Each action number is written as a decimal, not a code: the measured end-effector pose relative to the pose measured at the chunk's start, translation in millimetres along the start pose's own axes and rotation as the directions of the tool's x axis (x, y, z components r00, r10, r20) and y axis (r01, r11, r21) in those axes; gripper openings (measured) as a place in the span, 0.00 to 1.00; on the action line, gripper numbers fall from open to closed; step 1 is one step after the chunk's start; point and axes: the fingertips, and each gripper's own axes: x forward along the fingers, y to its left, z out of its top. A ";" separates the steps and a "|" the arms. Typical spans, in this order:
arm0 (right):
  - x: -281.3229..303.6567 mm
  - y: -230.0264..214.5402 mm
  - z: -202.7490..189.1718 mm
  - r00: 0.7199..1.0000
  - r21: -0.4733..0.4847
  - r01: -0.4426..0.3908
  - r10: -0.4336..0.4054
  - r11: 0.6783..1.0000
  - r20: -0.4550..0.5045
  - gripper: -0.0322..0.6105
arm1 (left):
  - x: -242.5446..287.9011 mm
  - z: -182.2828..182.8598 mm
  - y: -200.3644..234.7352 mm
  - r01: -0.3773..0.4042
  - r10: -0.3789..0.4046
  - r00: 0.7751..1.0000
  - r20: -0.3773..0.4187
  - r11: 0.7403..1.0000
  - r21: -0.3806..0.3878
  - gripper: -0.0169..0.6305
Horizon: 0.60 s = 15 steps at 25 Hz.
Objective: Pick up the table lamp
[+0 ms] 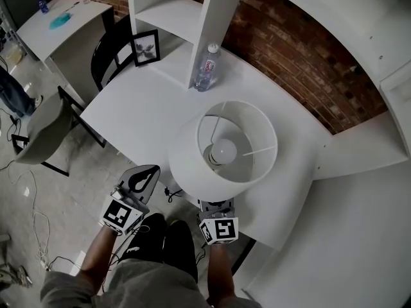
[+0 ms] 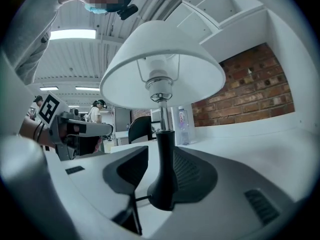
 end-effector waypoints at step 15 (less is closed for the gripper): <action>28.3 -2.0 -3.4 1.000 0.007 -0.026 0.026 1.000 0.002 0.39 | 1.1 -8.0 22.7 -0.045 0.046 0.998 -0.031 0.999 0.016 0.03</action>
